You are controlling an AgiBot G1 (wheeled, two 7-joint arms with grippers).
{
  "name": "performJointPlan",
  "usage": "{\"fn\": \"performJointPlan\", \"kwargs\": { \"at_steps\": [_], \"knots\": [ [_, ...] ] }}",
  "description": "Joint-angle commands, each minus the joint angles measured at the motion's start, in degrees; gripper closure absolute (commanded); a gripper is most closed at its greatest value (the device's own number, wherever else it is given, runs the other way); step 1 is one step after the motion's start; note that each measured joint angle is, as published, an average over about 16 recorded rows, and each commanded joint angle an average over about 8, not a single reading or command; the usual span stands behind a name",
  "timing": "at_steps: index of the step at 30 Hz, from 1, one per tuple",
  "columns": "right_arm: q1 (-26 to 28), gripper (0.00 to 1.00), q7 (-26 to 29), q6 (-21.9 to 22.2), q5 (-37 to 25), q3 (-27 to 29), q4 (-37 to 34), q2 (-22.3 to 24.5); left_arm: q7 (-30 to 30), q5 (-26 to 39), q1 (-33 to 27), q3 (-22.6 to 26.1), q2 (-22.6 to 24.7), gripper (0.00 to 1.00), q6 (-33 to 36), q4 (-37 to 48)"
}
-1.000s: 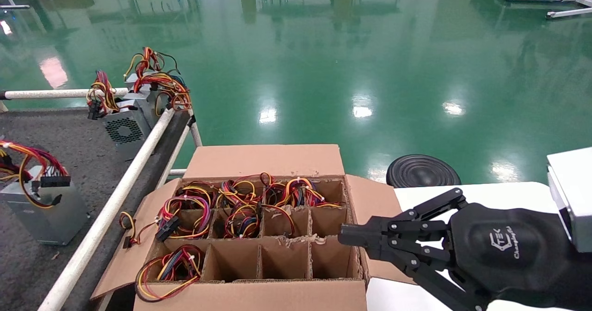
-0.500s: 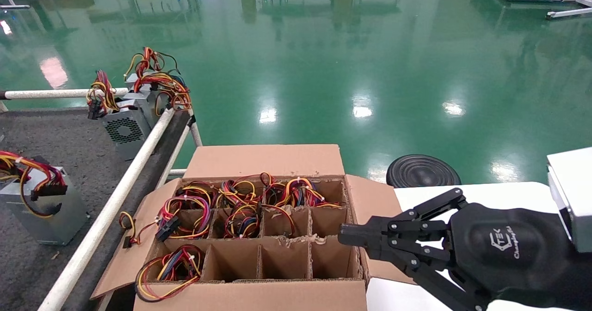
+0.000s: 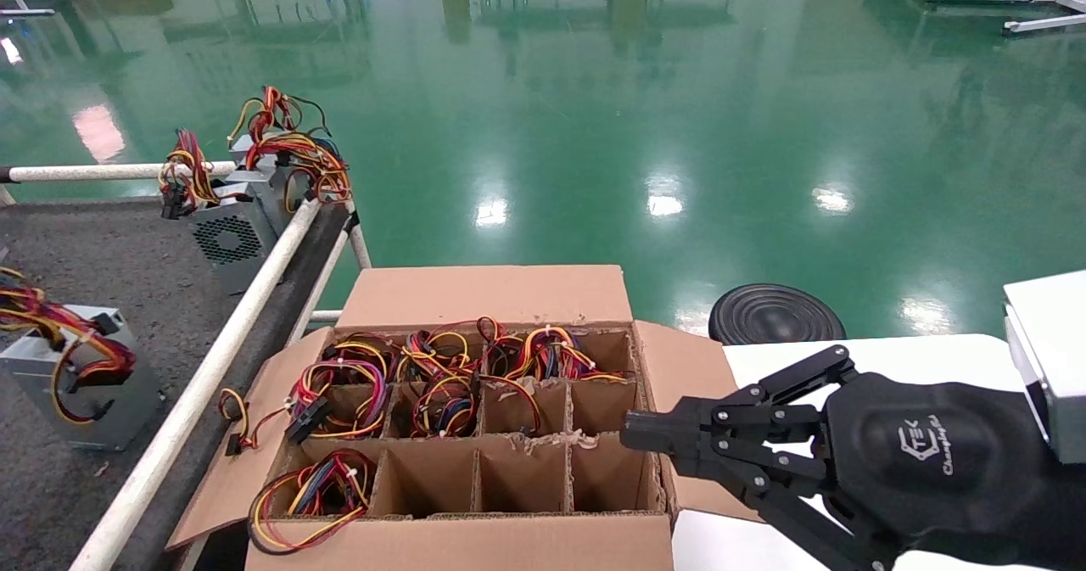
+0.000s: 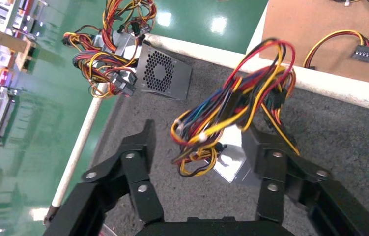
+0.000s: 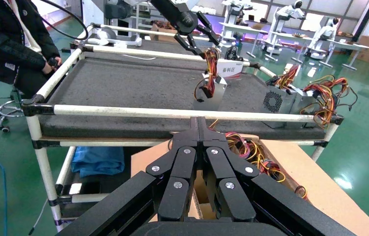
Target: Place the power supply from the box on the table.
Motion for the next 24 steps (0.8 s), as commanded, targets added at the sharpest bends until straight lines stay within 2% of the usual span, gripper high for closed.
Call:
{"fn": "performJointPlan", "kwargs": {
  "at_steps": [1,24],
  "knots": [
    [0.0,1.0,0.0,0.0,0.0,0.0,0.0,0.0,-0.37,0.1,-0.05,0.18,0.1,0.0,0.06,-0.04],
    [0.0,1.0,0.0,0.0,0.0,0.0,0.0,0.0,-3.5,-0.29,-0.46,1.67,0.43,0.0,1.09,-1.46]
  ]
}}
